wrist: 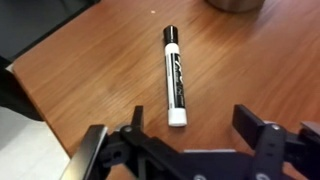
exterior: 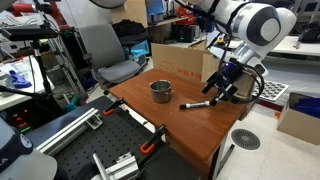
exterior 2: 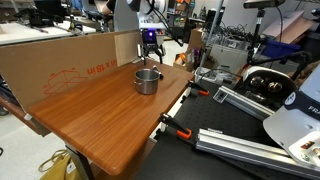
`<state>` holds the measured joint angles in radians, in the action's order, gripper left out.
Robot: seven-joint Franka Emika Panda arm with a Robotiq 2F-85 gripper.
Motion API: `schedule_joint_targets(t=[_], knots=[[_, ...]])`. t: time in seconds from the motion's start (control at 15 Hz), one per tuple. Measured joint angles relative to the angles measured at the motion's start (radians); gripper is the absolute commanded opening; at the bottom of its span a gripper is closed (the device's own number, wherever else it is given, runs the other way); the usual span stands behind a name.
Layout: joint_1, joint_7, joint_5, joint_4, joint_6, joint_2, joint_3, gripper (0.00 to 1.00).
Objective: Take the black marker out of the pot and place it on the right side of the table
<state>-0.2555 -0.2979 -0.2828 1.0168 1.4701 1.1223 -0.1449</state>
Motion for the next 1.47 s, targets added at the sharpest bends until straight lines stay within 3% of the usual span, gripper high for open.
schedule_joint_targets(t=[0.4,0.73,1.07,1.47], knots=[[0.001,0.041,0.000,-0.003,0.000,-0.009,0.004,1.00],[0.000,0.119,-0.001,0.041,0.001,-0.109,0.004,1.00],[0.006,0.213,-0.001,0.230,0.033,-0.320,0.004,1.00],[0.027,0.277,-0.001,0.521,0.215,-0.612,0.019,1.00]])
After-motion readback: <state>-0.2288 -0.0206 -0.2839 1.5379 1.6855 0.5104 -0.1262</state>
